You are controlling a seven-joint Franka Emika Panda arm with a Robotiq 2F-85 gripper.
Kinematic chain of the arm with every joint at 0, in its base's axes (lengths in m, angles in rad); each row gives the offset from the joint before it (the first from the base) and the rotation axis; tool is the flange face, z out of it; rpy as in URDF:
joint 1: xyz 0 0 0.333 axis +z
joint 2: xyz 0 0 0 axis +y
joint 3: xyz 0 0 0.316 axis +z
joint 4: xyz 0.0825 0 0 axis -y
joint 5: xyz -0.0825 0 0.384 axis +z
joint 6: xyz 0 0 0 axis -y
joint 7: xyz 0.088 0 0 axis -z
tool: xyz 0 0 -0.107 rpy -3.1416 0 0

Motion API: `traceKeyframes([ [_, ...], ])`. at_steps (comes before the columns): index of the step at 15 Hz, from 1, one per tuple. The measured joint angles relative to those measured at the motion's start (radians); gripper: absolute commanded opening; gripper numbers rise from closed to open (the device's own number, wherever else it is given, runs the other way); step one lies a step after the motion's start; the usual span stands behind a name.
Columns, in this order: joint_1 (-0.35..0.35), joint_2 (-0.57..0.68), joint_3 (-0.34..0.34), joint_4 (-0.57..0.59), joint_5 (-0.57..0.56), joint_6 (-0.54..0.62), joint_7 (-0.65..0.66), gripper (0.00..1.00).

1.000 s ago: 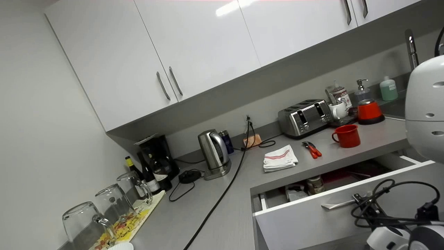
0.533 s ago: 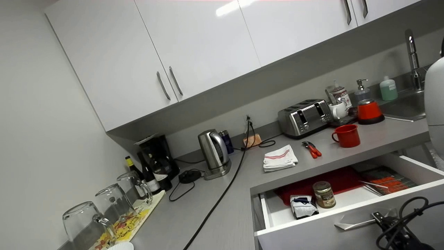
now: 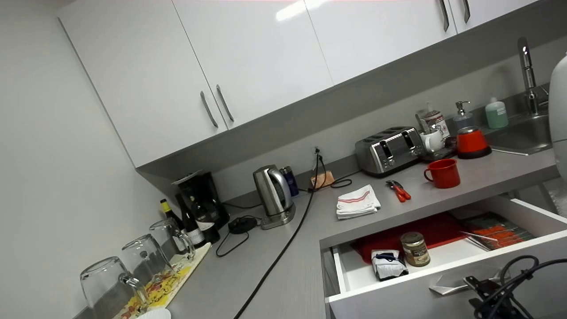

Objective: Open the top drawer,put the red cup inside and close it

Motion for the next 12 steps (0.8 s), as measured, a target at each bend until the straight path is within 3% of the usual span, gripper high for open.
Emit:
traceKeyframes([
  [2, 0.021, -0.020, 0.016, -0.006, 0.000, 0.007, 0.000, 1.00],
  [6, 0.032, -0.066, 0.042, -0.012, 0.012, 0.059, 0.001, 1.00],
  [12, -0.079, -0.241, 0.050, -0.020, 0.066, 0.294, 0.013, 1.00],
])
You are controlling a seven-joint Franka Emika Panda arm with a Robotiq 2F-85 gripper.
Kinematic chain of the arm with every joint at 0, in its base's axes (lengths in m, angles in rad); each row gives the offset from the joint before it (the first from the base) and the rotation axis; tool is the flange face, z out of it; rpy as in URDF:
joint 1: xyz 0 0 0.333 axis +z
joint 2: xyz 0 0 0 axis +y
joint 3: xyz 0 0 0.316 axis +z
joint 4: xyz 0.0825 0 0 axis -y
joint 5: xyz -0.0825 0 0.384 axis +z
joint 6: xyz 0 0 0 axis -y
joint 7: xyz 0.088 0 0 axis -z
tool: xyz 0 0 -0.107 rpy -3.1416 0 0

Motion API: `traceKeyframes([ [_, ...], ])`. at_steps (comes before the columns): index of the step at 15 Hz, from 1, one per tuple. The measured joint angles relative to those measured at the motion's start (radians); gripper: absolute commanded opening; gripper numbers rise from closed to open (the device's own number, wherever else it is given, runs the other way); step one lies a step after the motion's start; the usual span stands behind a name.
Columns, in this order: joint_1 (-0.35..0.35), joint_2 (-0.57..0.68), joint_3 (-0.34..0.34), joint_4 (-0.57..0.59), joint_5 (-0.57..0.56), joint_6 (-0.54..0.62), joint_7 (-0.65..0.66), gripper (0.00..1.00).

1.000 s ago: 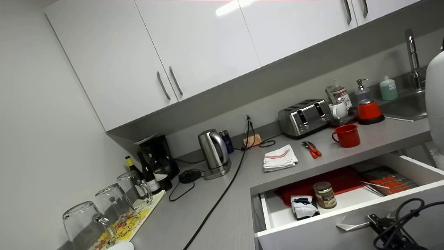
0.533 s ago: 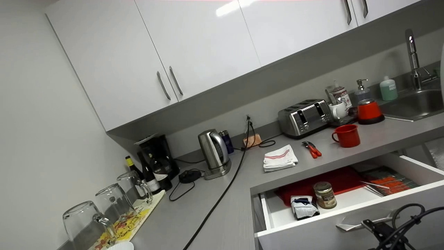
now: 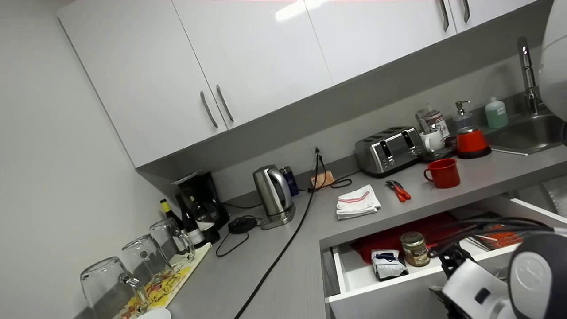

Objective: Open the top drawer,put the red cup inside and close it

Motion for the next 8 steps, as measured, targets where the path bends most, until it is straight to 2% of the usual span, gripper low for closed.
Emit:
traceKeyframes([
  [4, -0.077, -0.140, -0.025, -0.028, 0.056, 0.143, 0.023, 1.00],
  [8, -0.138, -0.245, -0.096, -0.044, 0.129, 0.267, 0.041, 1.00],
])
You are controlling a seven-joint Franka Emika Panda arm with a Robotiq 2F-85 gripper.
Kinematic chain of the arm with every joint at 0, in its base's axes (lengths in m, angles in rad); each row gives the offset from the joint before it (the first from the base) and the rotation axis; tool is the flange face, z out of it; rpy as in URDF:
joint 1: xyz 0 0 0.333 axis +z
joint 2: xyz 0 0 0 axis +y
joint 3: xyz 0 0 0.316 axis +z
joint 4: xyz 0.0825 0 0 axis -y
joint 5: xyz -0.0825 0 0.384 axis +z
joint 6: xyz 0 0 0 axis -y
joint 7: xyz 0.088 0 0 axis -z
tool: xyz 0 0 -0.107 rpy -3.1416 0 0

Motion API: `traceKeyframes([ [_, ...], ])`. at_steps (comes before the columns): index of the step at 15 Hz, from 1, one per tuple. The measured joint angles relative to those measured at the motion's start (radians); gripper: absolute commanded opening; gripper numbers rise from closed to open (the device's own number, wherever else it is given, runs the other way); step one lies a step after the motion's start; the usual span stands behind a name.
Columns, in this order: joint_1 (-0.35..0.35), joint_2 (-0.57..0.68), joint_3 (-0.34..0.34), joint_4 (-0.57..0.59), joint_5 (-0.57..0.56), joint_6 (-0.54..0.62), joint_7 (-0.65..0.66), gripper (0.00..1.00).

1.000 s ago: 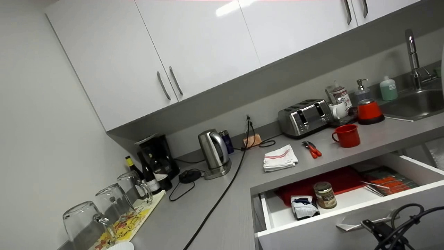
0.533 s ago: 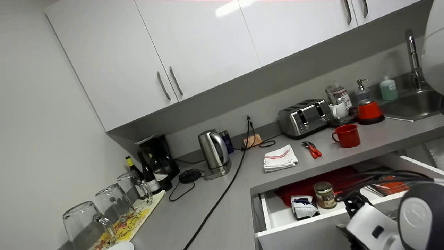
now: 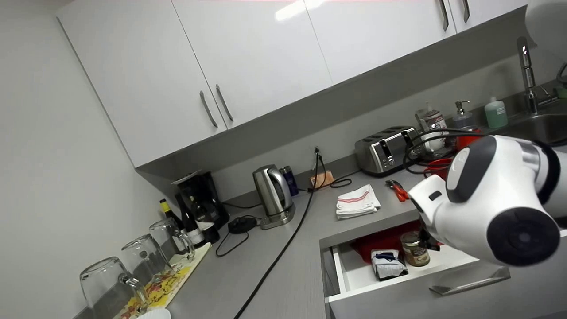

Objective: Open the top drawer,put the red cup inside and close it

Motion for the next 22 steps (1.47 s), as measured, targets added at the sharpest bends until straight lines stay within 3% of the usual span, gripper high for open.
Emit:
traceKeyframes([
  [14, -0.165, -0.222, -0.255, -0.018, 0.204, 0.329, 0.010, 1.00],
  [22, -0.267, -0.228, -0.376, -0.052, 0.353, 0.581, -0.021, 1.00],
])
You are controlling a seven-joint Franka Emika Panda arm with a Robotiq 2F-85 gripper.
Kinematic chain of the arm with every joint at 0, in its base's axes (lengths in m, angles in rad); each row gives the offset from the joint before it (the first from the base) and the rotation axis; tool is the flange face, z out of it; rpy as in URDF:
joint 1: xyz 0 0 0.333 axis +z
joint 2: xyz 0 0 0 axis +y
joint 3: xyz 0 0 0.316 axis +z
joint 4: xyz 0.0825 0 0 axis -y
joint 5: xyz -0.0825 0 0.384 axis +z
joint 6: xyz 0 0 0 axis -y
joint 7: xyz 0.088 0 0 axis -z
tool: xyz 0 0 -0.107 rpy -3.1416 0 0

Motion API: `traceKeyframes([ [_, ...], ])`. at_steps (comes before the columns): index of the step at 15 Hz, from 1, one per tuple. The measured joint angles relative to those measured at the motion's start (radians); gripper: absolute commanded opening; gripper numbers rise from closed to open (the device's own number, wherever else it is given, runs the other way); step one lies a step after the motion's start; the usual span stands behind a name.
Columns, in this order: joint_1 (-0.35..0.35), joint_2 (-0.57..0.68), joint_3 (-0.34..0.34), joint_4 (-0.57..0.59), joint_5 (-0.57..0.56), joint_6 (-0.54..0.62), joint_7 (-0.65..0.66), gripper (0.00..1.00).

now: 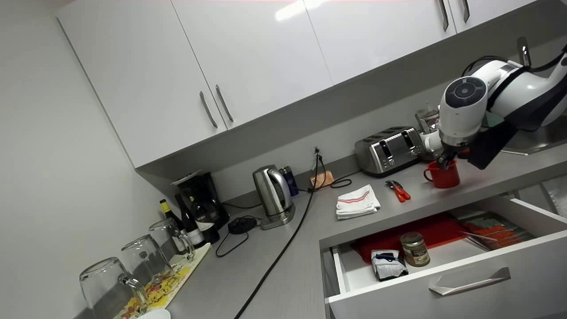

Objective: Open the top drawer,put the red cup inside and close it

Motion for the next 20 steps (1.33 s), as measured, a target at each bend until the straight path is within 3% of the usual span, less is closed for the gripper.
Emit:
traceKeyframes([
  [9, -0.004, 0.000, -0.026, 0.001, 0.028, 0.037, -0.032, 1.00],
  [15, 0.012, 0.031, -0.008, 0.005, 0.237, 0.072, -0.241, 1.00],
  [20, 0.035, 0.021, -0.012, 0.045, 0.369, 0.073, -0.325, 1.00],
])
